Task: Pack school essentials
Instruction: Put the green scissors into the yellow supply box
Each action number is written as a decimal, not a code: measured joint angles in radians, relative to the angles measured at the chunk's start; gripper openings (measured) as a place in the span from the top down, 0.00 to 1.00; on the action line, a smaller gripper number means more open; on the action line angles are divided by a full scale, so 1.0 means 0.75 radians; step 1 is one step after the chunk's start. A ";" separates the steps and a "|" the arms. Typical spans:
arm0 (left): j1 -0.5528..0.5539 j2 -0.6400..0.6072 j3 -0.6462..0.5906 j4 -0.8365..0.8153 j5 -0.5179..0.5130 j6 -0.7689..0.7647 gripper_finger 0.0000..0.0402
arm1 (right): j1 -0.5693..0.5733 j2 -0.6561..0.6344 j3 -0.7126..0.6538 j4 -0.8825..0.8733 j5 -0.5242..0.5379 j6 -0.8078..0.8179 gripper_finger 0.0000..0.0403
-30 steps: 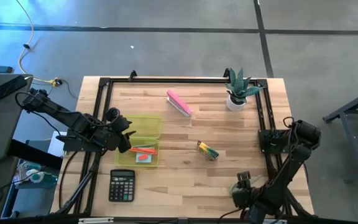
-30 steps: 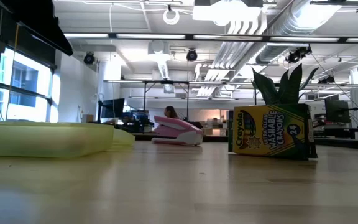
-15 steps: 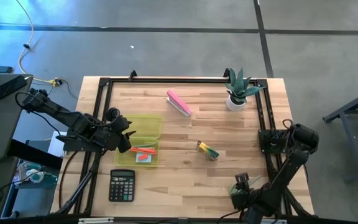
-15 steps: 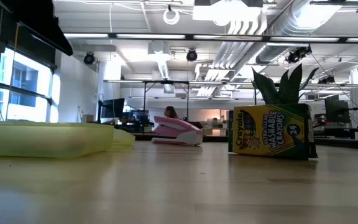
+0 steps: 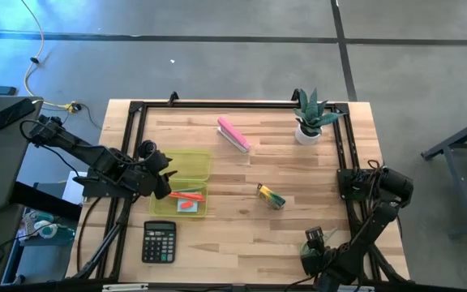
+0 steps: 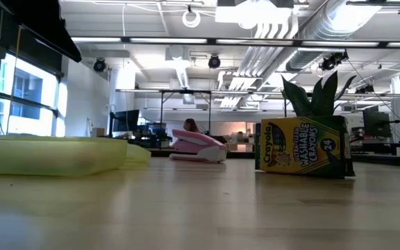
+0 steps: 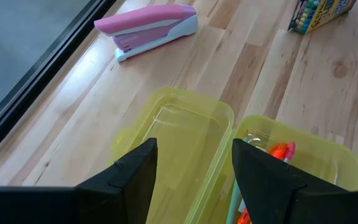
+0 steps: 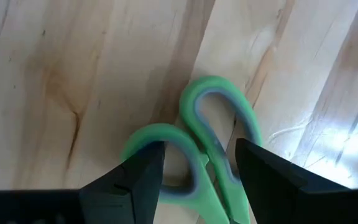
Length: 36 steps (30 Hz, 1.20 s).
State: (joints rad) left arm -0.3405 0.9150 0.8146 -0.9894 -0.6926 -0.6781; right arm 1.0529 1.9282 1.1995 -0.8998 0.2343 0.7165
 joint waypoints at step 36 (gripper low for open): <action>0.000 0.000 0.000 0.000 0.001 0.000 0.51 | -0.223 0.006 -0.005 0.103 -0.310 0.042 0.84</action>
State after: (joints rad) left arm -0.3408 0.9150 0.8150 -0.9897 -0.6918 -0.6781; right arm 0.8856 1.9327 1.1957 -0.8227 0.0019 0.7482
